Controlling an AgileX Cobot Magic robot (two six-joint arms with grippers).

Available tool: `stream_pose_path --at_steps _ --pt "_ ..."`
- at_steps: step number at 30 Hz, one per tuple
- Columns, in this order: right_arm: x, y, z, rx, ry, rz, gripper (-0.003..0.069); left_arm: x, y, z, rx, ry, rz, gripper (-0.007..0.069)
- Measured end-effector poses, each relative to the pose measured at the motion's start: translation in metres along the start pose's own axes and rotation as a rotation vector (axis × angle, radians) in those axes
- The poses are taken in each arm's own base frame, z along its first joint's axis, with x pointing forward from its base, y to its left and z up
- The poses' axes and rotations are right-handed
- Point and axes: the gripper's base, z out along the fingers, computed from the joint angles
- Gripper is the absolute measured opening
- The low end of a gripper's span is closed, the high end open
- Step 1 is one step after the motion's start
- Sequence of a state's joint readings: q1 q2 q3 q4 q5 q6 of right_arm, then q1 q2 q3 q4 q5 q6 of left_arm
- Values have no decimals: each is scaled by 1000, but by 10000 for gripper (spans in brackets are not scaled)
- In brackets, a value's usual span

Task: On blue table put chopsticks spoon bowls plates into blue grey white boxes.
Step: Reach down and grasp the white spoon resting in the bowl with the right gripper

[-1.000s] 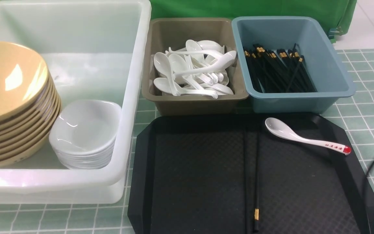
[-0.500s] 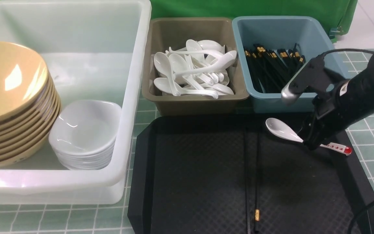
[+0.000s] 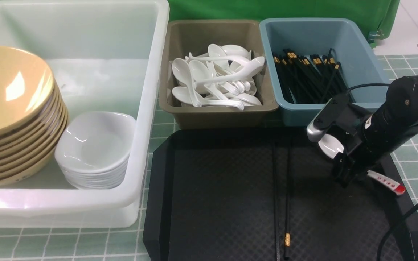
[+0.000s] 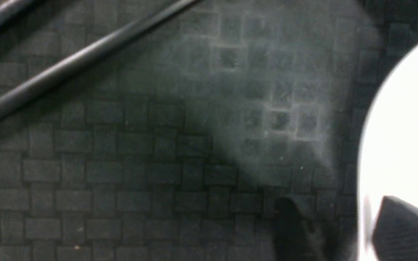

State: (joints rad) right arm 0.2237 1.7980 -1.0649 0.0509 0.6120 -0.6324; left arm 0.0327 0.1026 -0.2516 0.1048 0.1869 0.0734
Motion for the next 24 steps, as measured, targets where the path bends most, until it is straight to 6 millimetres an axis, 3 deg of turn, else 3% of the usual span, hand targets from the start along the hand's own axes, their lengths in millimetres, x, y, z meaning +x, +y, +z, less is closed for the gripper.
stream_pose_path --at_steps 4,9,14,18,23,24 --pt "2 1 0 -13 18 0 113 0 0 0 0 0 0 3" --pt "4 3 -3 -34 44 28 36 0 0 0 0 0 0 3" --pt "-5 5 -26 -19 8 66 35 0 0 0 0 0 0 3" --pt "-8 0 -39 -4 1 227 55 0 0 0 0 0 0 3" --pt "8 -9 -18 -43 127 390 194 0 0 0 0 -2 0 3" --pt "15 -11 -6 -69 188 431 281 0 0 0 0 -2 1 3"
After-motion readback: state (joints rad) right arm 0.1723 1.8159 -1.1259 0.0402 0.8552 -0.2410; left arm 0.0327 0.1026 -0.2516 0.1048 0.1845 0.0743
